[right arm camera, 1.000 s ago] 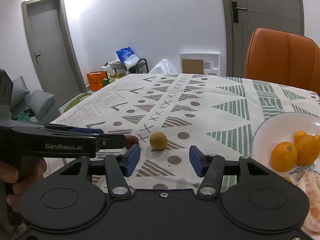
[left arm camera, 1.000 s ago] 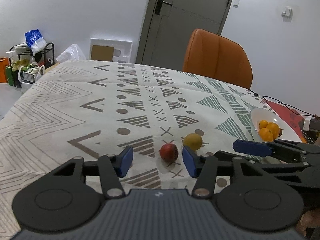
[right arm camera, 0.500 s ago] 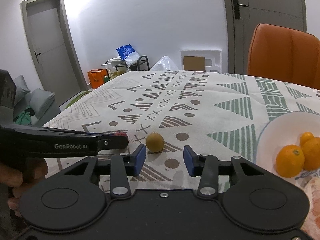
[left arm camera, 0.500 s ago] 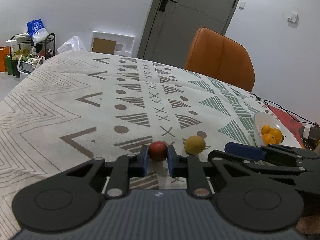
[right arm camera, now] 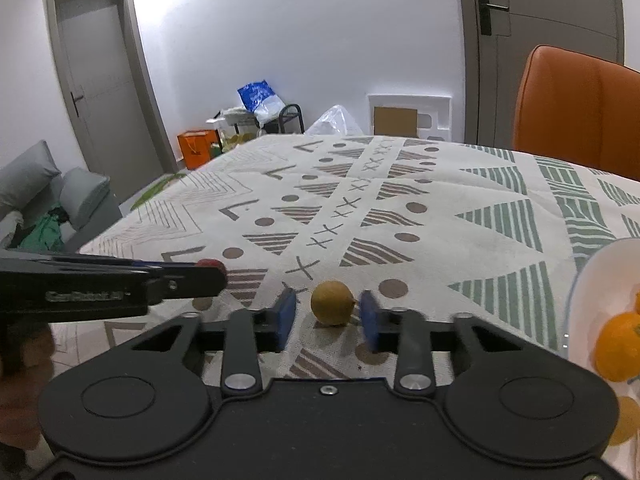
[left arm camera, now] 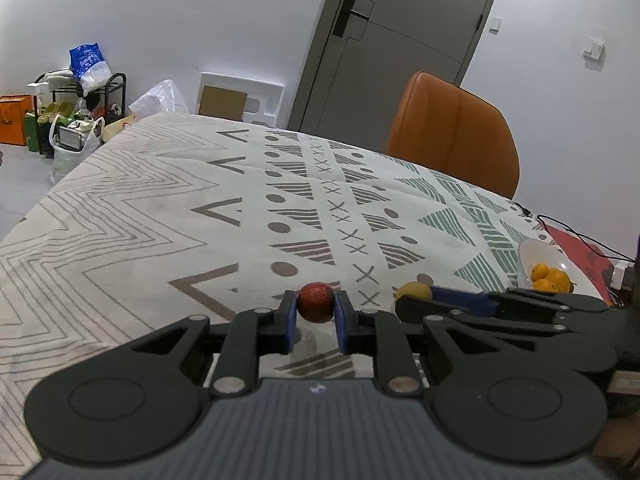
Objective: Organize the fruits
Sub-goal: 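Close the left tool on the red plum while the right tool grasps the yellow round fruit, then carry the red plum with the left tool while the right tool carries the yellow fruit to the plate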
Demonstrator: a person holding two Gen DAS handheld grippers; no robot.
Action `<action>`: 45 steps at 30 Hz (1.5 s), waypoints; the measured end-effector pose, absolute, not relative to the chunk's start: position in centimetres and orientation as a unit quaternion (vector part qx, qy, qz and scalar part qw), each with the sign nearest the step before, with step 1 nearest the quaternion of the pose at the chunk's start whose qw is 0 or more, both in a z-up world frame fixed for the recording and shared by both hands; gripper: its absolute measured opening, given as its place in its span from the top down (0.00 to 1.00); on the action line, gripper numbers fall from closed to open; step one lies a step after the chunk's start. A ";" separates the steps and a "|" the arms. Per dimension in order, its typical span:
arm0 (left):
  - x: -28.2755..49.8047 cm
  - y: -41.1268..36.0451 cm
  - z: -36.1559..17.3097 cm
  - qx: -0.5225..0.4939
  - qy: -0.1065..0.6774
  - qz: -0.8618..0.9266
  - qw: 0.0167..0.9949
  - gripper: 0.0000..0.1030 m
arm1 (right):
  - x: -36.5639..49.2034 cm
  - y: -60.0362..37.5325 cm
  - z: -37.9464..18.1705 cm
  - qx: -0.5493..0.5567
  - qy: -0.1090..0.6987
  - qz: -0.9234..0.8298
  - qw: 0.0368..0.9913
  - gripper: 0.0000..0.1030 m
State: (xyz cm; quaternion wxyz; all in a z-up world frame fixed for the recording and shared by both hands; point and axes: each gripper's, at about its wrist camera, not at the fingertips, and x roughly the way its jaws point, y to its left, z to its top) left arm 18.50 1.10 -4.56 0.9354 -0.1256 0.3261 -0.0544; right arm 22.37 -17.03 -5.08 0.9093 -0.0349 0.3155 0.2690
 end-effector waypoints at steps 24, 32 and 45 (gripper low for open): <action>16.7 -3.1 -1.8 -0.097 0.295 -0.088 0.946 0.82 | 18.2 -21.3 -1.9 -0.015 0.276 0.248 0.928 0.78; 16.2 -5.3 -1.1 -0.084 0.286 -0.107 0.948 0.82 | 16.9 -23.6 -1.2 -0.007 0.262 0.231 0.937 0.78; 15.6 -8.8 -0.3 -0.068 0.277 -0.137 0.949 0.82 | 15.4 -27.1 -0.6 0.005 0.247 0.203 0.947 0.78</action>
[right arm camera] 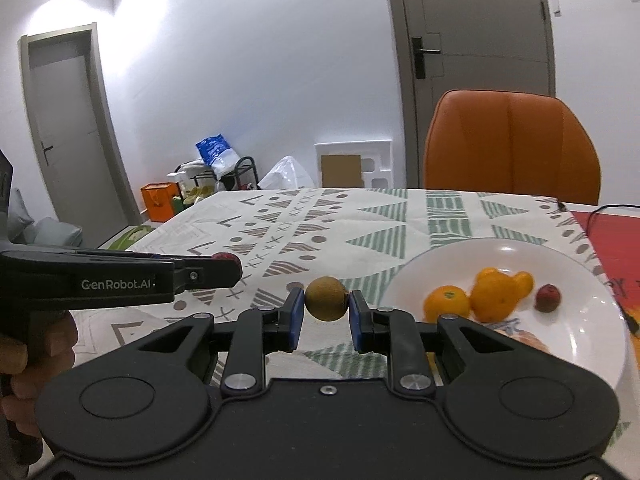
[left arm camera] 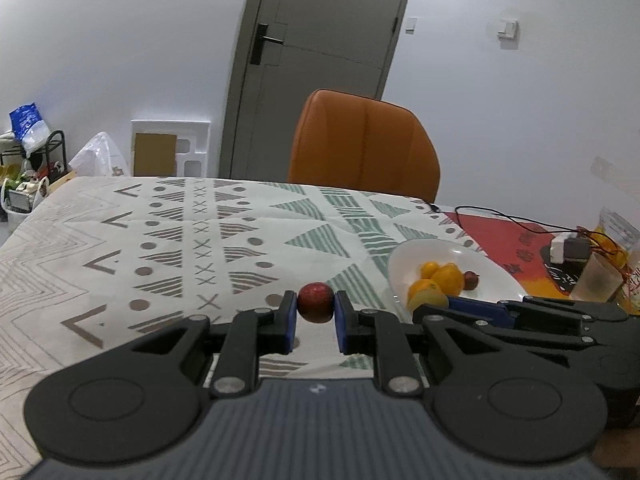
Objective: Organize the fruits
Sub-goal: 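Carry the red plum with the left tool while the right tool carries the yellow fruit to the plate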
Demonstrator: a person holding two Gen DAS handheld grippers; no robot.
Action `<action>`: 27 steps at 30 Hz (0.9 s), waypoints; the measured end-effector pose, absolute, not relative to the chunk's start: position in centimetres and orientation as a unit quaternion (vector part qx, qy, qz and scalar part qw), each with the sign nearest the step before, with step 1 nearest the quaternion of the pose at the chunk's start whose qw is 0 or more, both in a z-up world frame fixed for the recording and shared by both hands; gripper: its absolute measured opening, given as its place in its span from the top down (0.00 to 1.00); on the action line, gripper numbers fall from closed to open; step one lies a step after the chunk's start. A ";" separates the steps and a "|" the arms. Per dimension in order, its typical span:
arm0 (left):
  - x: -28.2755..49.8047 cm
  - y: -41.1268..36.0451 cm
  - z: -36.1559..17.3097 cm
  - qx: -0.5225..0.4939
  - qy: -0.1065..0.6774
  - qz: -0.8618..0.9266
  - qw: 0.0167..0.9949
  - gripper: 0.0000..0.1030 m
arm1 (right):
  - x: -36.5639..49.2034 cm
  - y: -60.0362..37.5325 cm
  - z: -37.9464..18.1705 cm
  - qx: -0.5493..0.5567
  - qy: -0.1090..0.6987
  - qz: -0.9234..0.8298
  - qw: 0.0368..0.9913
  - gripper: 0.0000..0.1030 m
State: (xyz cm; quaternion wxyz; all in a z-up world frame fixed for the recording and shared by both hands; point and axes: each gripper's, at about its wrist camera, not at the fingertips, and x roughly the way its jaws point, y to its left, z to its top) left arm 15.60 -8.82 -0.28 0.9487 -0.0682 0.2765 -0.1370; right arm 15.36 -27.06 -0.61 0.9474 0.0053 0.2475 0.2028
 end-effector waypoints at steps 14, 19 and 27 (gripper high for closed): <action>15.6 -12.6 0.0 -0.053 0.272 -0.170 0.946 0.82 | 14.0 -31.0 -0.5 0.017 0.242 0.166 0.956 0.78; 15.9 -13.8 -0.2 -0.049 0.274 -0.179 0.944 0.82 | 13.7 -32.4 -0.6 0.019 0.242 0.151 0.958 0.78; 16.1 -15.5 -0.5 -0.042 0.277 -0.194 0.940 0.82 | 13.4 -34.2 -0.9 0.027 0.244 0.132 0.960 0.78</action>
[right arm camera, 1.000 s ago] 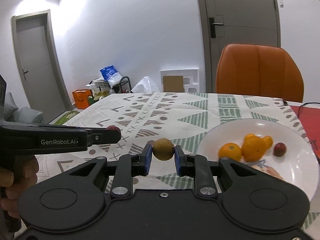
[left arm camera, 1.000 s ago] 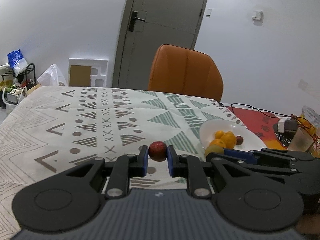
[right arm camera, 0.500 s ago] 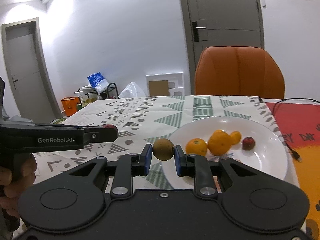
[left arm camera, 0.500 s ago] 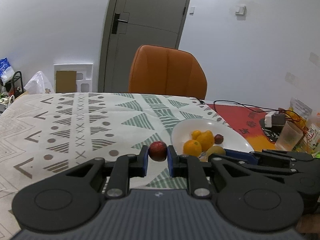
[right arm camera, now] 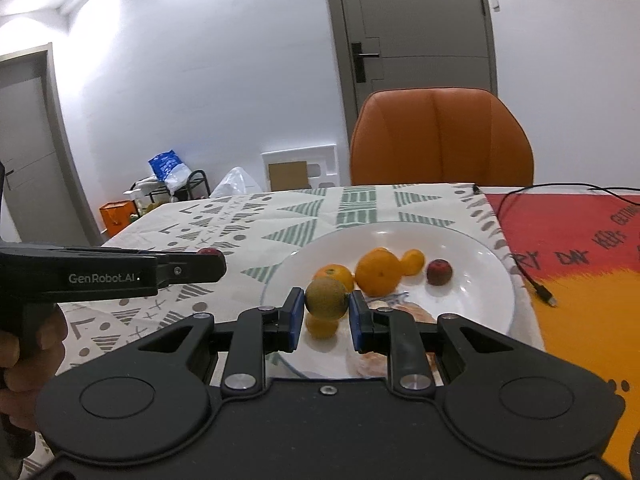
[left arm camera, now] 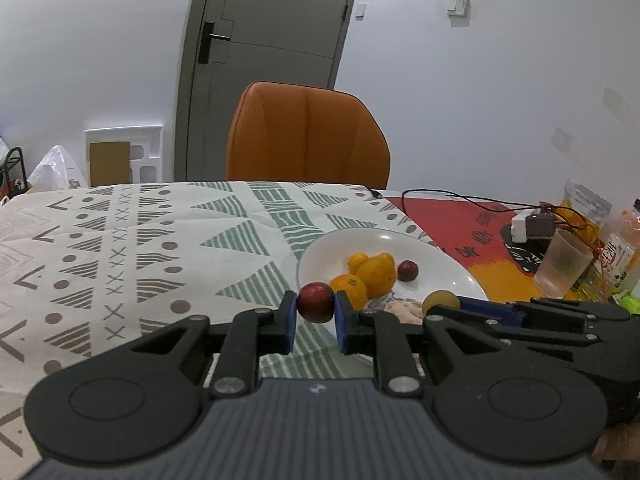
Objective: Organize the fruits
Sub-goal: 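Carry the red plum with the left tool while the right tool carries the yellow fruit to the plate, then open the left tool releasing the plum onto the plate while the right tool releases the yellow fruit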
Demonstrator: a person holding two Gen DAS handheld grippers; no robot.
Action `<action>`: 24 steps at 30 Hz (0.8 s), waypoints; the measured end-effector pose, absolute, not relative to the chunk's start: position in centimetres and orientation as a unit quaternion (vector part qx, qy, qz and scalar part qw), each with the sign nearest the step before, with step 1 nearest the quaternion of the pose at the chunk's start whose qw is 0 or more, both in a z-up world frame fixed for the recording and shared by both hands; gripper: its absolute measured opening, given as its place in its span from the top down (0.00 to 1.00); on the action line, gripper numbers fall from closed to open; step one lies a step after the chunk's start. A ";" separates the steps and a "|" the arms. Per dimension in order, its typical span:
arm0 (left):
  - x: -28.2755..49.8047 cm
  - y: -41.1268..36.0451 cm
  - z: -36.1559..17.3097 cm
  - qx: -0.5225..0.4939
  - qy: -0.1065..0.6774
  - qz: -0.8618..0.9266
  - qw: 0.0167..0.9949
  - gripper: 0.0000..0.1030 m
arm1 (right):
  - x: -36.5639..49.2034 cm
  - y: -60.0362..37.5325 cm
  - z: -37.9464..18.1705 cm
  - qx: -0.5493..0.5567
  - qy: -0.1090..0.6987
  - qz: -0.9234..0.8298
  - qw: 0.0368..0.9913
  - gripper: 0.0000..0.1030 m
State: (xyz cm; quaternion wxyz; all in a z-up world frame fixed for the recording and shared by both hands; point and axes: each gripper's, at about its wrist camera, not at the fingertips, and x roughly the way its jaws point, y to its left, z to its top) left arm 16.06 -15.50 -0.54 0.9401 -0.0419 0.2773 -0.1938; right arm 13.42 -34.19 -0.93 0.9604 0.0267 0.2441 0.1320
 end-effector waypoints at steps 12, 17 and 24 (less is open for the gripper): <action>16.5 -18.0 -1.4 -0.033 0.288 -0.215 0.933 0.82 | 13.7 -37.0 -1.5 0.043 0.248 0.101 0.962 0.78; 16.8 -19.0 -1.8 -0.029 0.294 -0.223 0.929 0.82 | 13.8 -38.0 -1.8 0.048 0.249 0.091 0.963 0.78; 17.3 -20.2 -2.3 -0.026 0.302 -0.229 0.925 0.82 | 14.1 -38.9 -2.2 0.050 0.252 0.080 0.963 0.78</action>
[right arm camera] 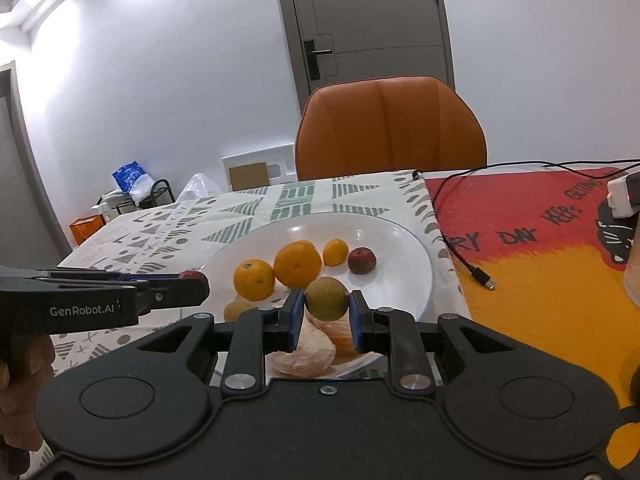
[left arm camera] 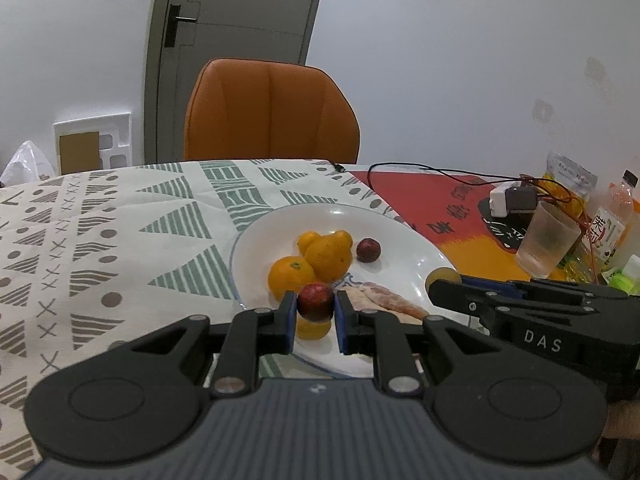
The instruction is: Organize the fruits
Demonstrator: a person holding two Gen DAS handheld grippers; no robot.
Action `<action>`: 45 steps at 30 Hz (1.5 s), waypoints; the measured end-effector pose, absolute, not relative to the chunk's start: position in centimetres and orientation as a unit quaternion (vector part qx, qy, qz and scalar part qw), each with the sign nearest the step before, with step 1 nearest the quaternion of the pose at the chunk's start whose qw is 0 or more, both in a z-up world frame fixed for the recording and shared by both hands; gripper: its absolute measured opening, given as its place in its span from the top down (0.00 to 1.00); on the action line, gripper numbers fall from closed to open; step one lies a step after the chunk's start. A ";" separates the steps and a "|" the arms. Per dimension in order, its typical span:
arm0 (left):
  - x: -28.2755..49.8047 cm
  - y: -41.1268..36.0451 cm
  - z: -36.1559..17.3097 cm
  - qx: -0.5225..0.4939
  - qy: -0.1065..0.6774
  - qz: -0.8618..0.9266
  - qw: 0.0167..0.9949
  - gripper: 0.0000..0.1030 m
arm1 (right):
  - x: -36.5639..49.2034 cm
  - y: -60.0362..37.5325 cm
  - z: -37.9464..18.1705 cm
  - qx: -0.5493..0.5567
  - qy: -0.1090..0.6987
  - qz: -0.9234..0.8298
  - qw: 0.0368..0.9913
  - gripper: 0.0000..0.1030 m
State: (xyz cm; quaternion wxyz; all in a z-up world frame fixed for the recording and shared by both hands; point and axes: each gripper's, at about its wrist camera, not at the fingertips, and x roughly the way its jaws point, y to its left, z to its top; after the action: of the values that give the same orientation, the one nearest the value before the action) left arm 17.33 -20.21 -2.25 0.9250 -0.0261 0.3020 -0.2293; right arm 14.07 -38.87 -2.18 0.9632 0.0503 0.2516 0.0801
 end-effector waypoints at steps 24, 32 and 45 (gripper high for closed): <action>17.5 -18.4 -2.0 -0.027 0.314 -0.182 0.931 0.57 | 14.4 -39.0 -2.4 0.056 0.241 0.073 0.966 0.33; 16.6 -17.0 -1.1 -0.023 0.296 -0.150 0.943 0.21 | 13.2 -38.0 -1.9 0.039 0.228 0.075 0.970 0.03; 14.0 -14.1 -0.3 -0.023 0.284 -0.107 0.952 0.14 | 10.7 -36.9 -1.0 0.049 0.224 0.061 0.971 0.00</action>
State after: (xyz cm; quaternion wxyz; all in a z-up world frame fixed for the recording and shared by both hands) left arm 14.02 -14.12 -0.30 0.9525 -0.0228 0.2841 -0.1074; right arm 10.66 -36.95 -1.02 0.9714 0.0493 0.2244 0.0607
